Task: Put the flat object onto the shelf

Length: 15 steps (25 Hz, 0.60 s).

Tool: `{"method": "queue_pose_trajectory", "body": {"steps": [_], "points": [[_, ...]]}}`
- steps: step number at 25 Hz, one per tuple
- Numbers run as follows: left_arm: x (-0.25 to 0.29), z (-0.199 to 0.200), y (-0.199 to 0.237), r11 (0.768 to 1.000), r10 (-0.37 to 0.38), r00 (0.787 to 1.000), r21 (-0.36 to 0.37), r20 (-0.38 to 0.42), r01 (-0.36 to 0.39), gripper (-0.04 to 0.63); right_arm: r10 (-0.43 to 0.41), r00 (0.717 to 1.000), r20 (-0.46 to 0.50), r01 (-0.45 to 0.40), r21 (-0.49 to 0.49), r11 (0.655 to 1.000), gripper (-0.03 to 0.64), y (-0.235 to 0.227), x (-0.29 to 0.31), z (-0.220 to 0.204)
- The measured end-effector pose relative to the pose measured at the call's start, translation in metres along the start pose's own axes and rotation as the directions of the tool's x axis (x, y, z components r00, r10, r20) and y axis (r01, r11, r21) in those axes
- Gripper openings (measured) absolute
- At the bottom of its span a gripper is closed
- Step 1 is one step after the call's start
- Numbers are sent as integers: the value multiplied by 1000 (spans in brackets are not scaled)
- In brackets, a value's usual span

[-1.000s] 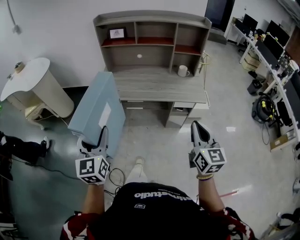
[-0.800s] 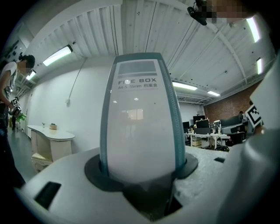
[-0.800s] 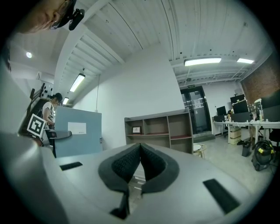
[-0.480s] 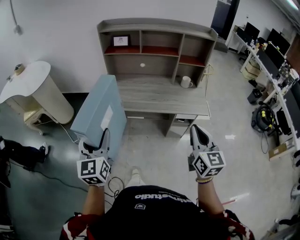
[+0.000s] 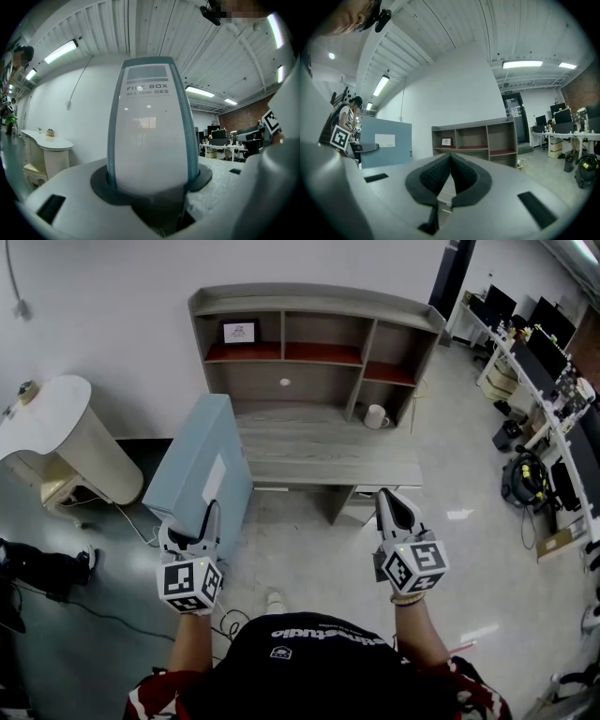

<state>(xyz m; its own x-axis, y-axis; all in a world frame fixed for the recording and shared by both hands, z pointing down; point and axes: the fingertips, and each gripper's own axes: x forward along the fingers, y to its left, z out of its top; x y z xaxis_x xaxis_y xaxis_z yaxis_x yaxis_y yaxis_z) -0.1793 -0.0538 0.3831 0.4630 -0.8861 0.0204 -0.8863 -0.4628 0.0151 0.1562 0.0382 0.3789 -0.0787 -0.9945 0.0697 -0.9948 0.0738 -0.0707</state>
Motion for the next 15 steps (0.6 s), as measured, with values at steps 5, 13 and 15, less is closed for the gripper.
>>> {"method": "queue_pose_trajectory", "body": {"steps": [5,13,15], "points": [[29,-1,20,1000,-15,1000,2,2,15,265,-8,1000,1,8,-13,1000,-8,5,32,7],[65,-5,55,999,-35,999,1,2,35,265,-29,1000,-10,29,-25,999,-8,17,76,8],[74,-5,63,999,-42,999,0,0,42,265,-36,999,-9,35,-26,999,-8,21,87,10]]}}
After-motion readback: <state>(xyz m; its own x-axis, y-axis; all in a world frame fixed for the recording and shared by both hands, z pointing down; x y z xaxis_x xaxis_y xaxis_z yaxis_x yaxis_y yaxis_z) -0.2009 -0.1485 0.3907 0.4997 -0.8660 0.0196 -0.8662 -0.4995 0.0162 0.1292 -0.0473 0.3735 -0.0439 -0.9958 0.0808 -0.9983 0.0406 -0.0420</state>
